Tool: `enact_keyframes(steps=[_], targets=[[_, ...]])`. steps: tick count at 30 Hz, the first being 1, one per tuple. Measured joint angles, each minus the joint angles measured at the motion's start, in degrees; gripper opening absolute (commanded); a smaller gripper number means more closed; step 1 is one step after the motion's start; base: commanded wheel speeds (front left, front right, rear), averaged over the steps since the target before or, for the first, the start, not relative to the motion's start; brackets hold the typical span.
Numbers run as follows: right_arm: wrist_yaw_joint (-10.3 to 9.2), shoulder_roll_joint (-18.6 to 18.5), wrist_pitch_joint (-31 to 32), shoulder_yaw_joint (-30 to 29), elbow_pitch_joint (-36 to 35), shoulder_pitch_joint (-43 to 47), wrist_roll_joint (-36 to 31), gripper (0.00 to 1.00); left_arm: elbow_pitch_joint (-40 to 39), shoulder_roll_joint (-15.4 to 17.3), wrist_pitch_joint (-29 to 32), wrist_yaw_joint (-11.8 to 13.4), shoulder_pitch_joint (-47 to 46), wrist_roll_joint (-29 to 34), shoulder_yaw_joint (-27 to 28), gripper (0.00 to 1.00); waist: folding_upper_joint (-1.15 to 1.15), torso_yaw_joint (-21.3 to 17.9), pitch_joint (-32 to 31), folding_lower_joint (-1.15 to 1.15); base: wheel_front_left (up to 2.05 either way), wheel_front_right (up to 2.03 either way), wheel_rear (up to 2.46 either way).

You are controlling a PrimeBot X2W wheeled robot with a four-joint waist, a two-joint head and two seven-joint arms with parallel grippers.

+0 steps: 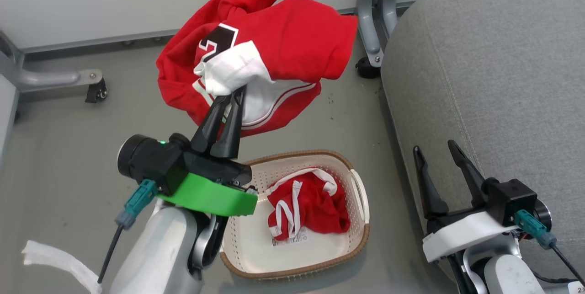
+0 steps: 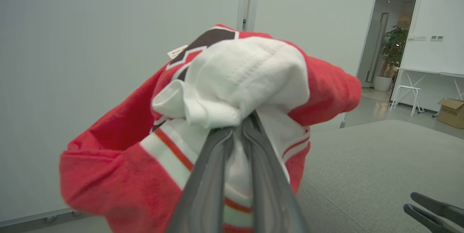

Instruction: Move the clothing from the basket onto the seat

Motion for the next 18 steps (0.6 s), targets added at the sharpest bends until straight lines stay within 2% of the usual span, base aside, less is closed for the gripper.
enact_keyframes(steps=[10, 18], targets=[[0.00, 0.0, 2.0, 0.9, -2.2, 4.2, 0.5, 1.00, -3.9, 0.2, 0.1, 1.3, 8.4, -0.9, -0.8, 0.00, 0.00, -0.1, -4.5, 0.00, 0.00, 0.00, 0.00], [0.00, 0.0, 2.7, 0.9, -3.0, 6.0, 1.0, 1.00, -5.2, 0.6, 1.0, 1.5, 10.5, -1.0, -2.3, 0.00, 0.00, 0.3, -5.7, 0.00, 0.00, 0.00, 0.00]])
